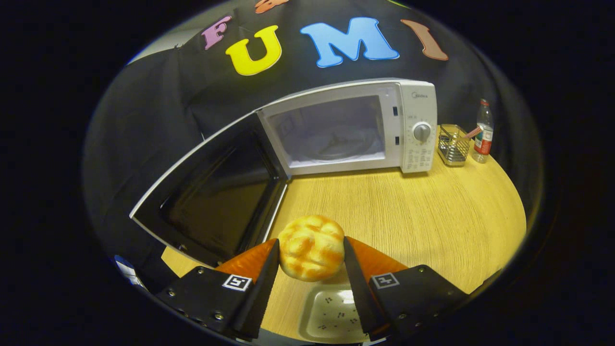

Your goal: Open the microwave, put the food inside, and close the microwave door.

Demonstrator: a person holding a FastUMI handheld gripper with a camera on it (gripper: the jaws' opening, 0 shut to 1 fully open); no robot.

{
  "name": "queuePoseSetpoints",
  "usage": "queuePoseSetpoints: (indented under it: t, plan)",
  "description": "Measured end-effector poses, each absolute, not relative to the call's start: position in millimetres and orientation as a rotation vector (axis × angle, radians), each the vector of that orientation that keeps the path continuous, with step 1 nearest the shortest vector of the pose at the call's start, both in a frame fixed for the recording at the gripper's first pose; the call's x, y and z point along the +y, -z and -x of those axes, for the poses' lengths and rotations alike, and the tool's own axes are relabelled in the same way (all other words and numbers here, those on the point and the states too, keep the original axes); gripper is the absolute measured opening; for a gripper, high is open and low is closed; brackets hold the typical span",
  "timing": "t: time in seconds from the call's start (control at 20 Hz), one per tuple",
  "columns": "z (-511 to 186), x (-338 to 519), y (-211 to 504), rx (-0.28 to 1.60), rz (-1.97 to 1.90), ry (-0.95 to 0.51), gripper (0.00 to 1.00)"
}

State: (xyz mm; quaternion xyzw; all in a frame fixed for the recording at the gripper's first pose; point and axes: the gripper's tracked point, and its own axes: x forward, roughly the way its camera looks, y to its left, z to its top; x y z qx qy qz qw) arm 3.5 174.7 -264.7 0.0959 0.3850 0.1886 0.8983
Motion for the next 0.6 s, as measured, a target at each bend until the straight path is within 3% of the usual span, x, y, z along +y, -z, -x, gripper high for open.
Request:
queuePoseSetpoints:
  t: [0.6]
  plan:
    - [-146,199,248,0.588,-0.416,-0.312,0.75]
